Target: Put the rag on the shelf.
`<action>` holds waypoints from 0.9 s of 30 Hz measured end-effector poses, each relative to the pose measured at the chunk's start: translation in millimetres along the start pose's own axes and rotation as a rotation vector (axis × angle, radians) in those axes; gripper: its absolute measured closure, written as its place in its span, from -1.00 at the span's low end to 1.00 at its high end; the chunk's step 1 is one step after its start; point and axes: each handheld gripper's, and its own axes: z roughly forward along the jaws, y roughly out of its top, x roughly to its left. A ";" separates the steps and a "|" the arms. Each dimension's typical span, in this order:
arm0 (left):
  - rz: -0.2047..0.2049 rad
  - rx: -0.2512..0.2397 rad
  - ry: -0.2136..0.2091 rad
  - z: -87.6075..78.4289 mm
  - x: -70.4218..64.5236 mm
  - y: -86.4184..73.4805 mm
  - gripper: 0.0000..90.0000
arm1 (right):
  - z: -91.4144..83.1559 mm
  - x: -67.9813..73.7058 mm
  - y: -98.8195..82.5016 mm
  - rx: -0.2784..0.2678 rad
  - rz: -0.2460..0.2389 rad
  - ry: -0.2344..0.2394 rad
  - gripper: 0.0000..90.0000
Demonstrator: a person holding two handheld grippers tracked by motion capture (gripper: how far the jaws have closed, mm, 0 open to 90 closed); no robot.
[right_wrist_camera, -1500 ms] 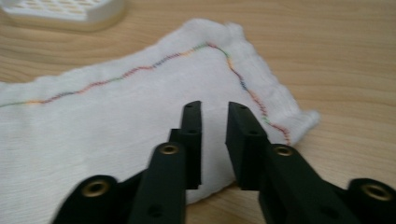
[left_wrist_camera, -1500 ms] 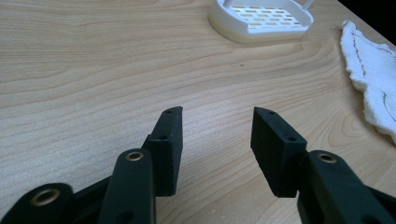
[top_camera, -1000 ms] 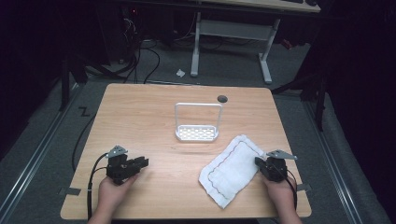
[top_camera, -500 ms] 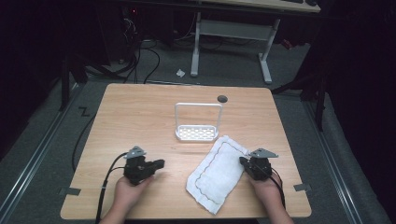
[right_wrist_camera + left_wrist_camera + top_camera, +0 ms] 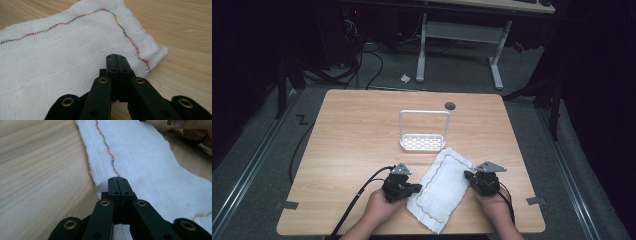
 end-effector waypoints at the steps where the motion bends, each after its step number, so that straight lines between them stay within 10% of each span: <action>1: -0.001 0.005 -0.003 -3.4 -1.2 -3.4 1.00 | 0.4 2.9 0.5 0.001 -0.009 0.008 1.00; 21: -0.011 0.038 -0.086 -39.3 -28.7 -48.8 1.00 | 52.2 71.5 46.4 0.012 -0.141 0.118 0.98; 27: -0.037 -0.076 -0.042 -58.0 -14.3 -39.4 0.79 | 30.1 67.5 44.0 -0.019 -0.146 0.136 0.78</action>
